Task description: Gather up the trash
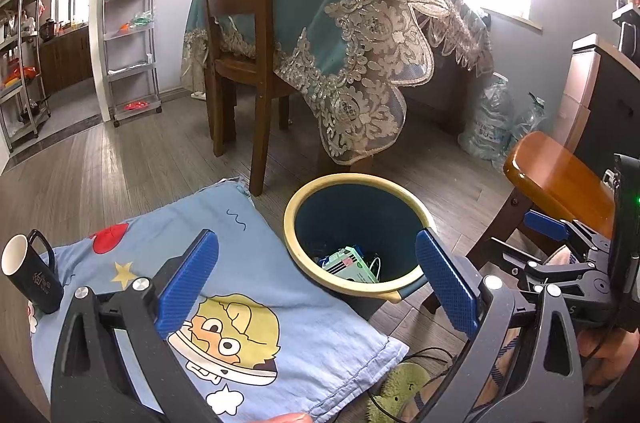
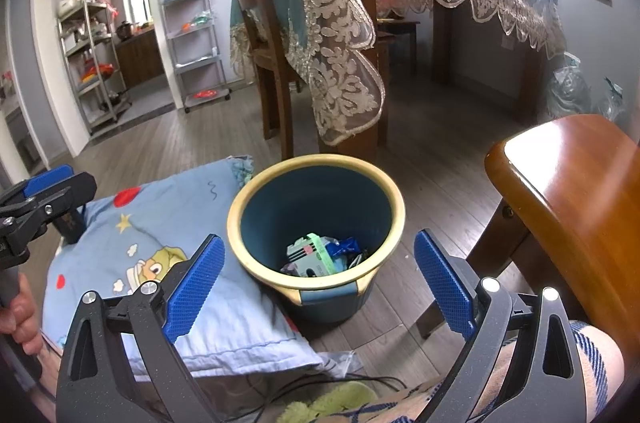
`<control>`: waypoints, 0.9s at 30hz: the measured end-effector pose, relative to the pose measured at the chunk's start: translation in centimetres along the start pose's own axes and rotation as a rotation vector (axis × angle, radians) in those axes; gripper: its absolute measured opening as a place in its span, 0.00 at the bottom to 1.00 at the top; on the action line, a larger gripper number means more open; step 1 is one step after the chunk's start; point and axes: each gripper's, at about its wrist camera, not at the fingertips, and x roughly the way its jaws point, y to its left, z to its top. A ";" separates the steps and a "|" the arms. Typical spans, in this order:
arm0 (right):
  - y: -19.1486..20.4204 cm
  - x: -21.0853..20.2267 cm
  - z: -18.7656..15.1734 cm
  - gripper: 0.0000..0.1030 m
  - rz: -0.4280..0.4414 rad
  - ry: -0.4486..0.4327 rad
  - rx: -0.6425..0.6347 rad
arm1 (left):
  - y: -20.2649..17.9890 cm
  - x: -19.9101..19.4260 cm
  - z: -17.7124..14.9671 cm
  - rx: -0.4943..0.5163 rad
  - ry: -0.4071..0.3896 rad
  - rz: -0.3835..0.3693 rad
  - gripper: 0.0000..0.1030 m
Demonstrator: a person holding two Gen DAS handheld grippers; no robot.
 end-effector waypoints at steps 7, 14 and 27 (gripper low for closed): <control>-0.1 0.2 0.0 0.92 0.005 0.003 0.001 | -0.2 0.2 0.0 0.007 0.005 -0.002 0.94; 0.0 0.3 -0.1 0.93 0.007 0.005 0.001 | -0.3 0.4 -0.1 0.008 0.010 -0.001 0.94; 0.0 0.3 -0.1 0.93 0.006 0.006 0.000 | -0.4 0.7 -0.3 0.011 0.018 -0.006 0.94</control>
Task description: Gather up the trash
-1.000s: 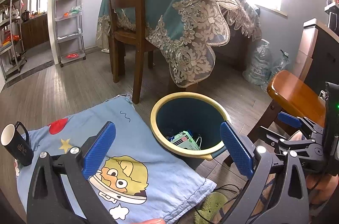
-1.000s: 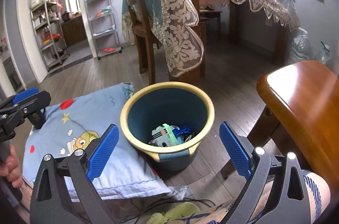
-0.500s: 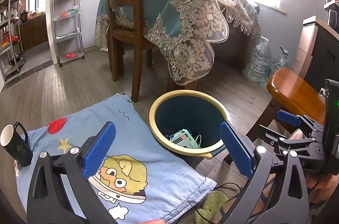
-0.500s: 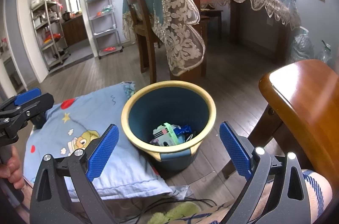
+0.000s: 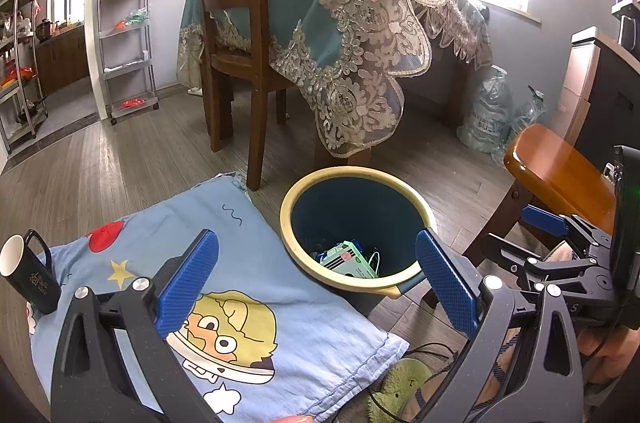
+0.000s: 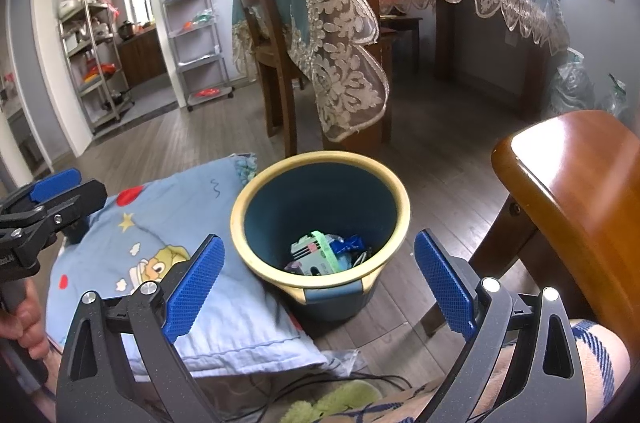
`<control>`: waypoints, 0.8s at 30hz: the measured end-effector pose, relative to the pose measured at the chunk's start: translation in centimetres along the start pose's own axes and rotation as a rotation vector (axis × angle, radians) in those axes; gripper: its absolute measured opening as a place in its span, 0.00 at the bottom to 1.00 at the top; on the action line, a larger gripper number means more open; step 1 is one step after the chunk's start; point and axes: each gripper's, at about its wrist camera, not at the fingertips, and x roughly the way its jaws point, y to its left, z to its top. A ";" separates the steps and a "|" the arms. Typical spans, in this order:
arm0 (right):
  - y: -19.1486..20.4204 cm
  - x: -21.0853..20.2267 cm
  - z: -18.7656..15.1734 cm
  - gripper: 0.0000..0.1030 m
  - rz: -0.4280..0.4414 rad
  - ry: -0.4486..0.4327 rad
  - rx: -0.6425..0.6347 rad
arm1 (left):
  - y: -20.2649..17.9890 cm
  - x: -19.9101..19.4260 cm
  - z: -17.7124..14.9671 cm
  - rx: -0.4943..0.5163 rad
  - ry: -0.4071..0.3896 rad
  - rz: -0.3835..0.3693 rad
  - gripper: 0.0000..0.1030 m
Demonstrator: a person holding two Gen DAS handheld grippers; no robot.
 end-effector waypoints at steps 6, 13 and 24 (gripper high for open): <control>0.0 0.0 0.0 0.93 0.001 -0.001 0.001 | 0.0 0.0 -0.1 0.002 0.002 0.000 0.94; 0.2 0.0 -0.1 0.93 0.003 -0.001 0.002 | -0.1 0.1 -0.3 0.006 0.004 -0.005 0.94; 0.3 0.1 -0.1 0.93 0.004 0.000 0.002 | -0.1 0.2 -0.3 0.011 0.010 -0.002 0.94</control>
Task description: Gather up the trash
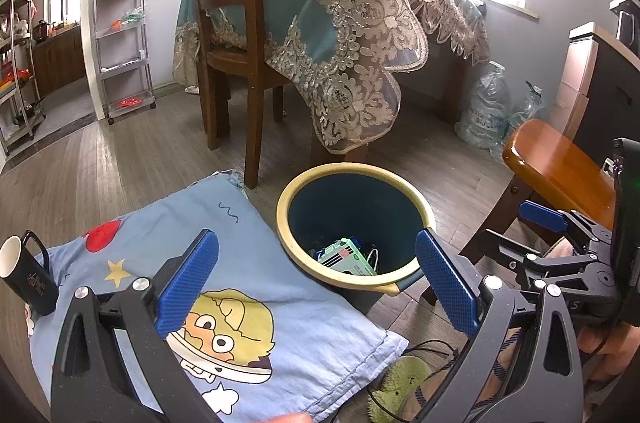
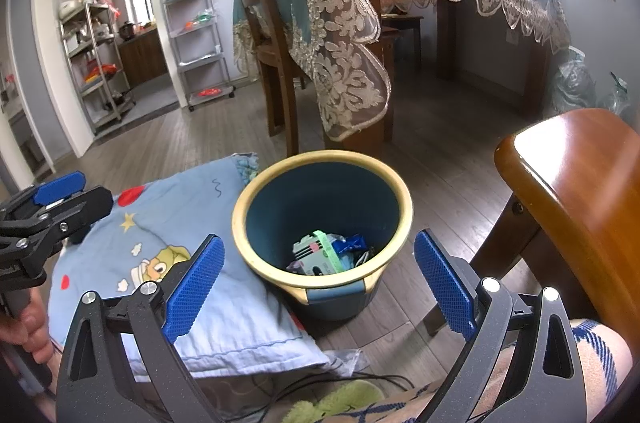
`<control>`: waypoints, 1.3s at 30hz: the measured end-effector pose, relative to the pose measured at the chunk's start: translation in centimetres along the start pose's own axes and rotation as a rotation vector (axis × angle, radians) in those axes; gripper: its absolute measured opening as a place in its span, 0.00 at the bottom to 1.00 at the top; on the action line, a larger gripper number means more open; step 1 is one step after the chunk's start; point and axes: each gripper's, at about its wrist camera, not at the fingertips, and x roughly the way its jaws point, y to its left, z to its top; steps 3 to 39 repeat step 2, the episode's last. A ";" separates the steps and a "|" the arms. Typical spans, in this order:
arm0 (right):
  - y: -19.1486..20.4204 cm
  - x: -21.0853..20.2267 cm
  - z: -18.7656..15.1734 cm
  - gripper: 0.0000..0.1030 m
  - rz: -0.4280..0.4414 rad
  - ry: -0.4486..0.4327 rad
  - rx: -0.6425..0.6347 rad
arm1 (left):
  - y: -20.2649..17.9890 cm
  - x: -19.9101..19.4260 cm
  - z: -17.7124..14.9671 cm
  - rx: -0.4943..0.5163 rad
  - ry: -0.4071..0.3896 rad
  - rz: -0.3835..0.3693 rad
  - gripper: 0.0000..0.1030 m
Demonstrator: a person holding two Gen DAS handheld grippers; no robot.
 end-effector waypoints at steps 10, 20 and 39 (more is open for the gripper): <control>0.1 0.0 -0.1 0.93 0.001 0.000 -0.001 | 0.1 0.0 -0.1 -0.002 0.003 0.006 0.94; 0.1 0.0 -0.1 0.93 0.001 0.000 -0.001 | 0.1 0.0 -0.1 -0.002 0.003 0.006 0.94; 0.1 0.0 -0.1 0.93 0.001 0.000 -0.001 | 0.1 0.0 -0.1 -0.002 0.003 0.006 0.94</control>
